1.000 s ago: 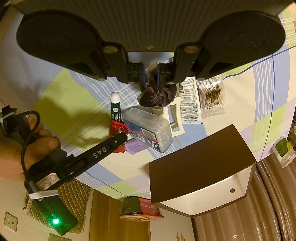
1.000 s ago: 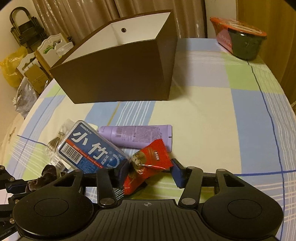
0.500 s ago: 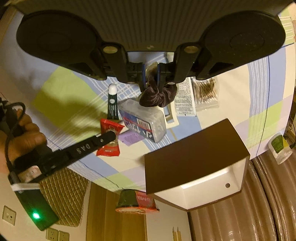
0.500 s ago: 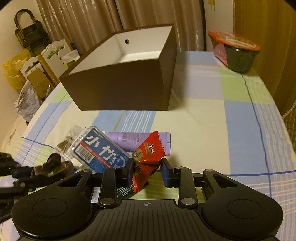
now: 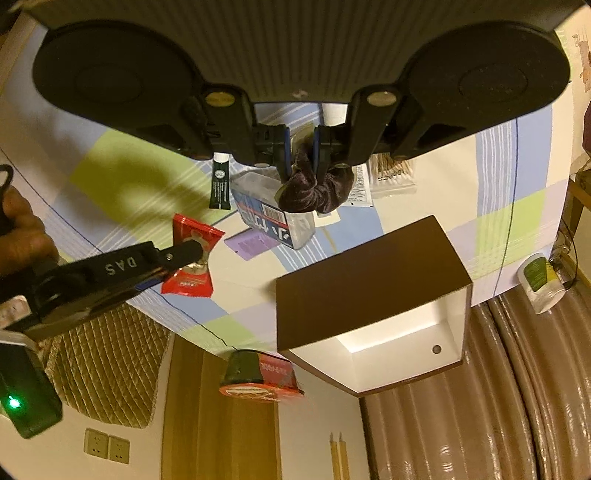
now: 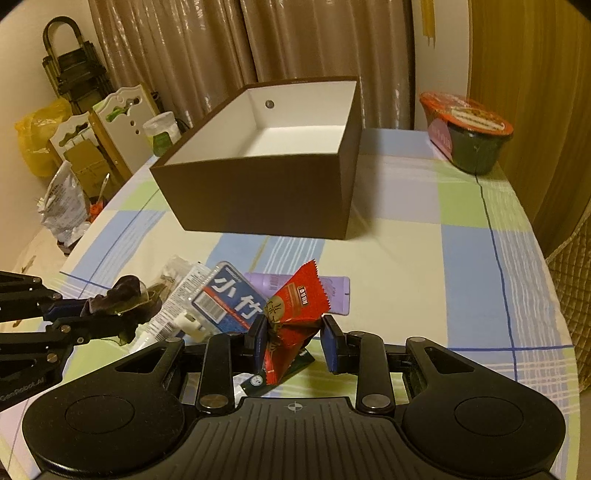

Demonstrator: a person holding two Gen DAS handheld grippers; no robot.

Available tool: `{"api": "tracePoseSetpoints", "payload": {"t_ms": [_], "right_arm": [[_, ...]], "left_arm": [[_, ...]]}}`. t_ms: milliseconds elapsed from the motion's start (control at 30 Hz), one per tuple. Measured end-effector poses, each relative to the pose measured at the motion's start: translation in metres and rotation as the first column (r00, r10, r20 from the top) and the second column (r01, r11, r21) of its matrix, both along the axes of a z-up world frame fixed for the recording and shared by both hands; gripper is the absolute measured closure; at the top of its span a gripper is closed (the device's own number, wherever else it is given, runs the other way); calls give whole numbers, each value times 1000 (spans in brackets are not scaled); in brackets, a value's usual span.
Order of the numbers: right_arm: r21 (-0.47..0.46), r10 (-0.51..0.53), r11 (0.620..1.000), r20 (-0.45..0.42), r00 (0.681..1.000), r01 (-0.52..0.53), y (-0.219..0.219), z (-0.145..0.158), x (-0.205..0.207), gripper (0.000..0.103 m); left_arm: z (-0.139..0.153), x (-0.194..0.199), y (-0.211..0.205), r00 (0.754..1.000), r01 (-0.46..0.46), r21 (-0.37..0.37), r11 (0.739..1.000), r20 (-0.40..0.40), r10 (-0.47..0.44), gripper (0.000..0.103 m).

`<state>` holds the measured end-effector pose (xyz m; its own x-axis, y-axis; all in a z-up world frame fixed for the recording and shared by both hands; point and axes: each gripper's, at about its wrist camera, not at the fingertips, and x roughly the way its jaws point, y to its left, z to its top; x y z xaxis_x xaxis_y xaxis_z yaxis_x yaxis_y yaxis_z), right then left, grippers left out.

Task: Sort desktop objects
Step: 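Grasp the brown scrunchie with the left gripper while the right gripper grasps the red candy packet, then carry the scrunchie and candy packet with both grippers over the box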

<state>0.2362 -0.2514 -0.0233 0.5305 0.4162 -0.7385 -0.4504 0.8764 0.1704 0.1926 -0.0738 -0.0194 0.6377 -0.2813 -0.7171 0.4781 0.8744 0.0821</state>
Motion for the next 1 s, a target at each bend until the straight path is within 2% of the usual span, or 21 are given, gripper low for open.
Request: {"api": "tracePoseSetpoints", "payload": {"t_ms": [367,600,1000], "right_arm": [[-2,34,999,36,999,-34,15,16,4,73],[-4,67,998,75,995,-67,30,29,18,73],[-6,106,994,207,973,-107,66,66,89,73]], "left_arm": [[11,8,11,998,-55,-18,998,10,55,95],[19,27,18,995,-89,-33,995,29,90,95],[49,96,31,982,-130,-51,990,131,136,95]]}}
